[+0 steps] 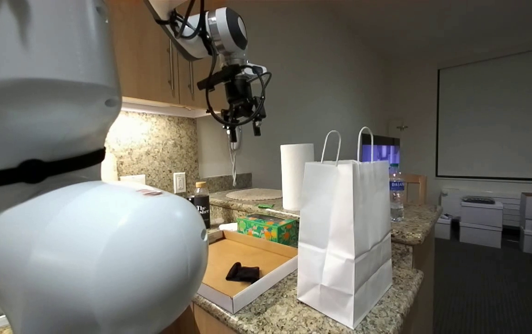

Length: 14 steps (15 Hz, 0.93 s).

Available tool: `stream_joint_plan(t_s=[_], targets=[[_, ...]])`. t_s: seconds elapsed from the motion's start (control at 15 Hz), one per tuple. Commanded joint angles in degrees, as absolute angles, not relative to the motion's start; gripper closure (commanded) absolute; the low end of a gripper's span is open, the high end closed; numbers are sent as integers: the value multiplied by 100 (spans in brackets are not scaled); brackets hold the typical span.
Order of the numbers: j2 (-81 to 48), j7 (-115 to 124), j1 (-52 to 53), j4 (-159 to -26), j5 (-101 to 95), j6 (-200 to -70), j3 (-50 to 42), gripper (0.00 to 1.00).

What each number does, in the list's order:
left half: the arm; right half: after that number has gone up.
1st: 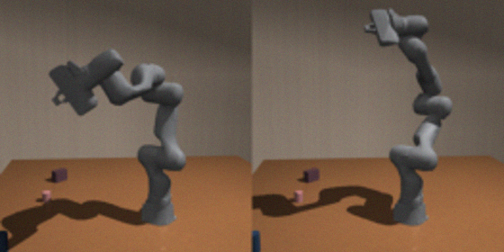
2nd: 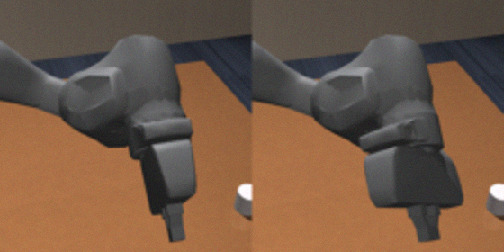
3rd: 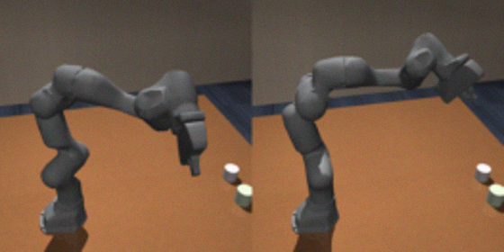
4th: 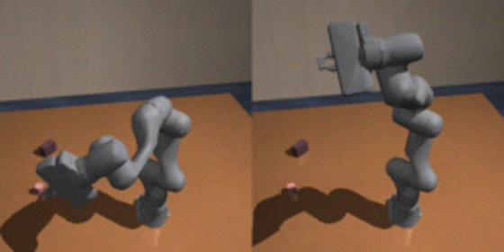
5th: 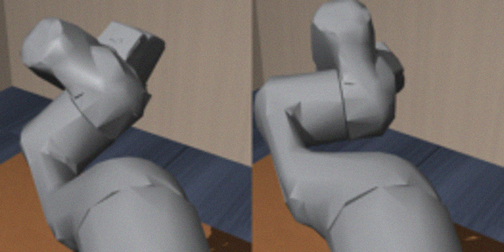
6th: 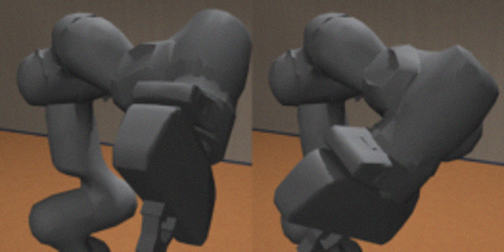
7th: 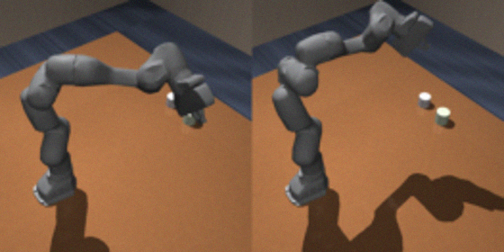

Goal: Remove all the objects from the tray and put them in the carrier bag

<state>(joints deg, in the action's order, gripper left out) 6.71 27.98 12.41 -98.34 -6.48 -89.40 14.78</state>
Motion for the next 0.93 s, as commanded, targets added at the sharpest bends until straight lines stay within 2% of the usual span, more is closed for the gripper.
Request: stream_joint_plan(t_s=[0.0,0.47,0.87], targets=[[877,2208,1296,-10750,-559,-9678,1508,0],[743,1450,1309,-12327,-93,-11984,1446,0],[275,916,1311,-13010,216,-12897,1391,0]])
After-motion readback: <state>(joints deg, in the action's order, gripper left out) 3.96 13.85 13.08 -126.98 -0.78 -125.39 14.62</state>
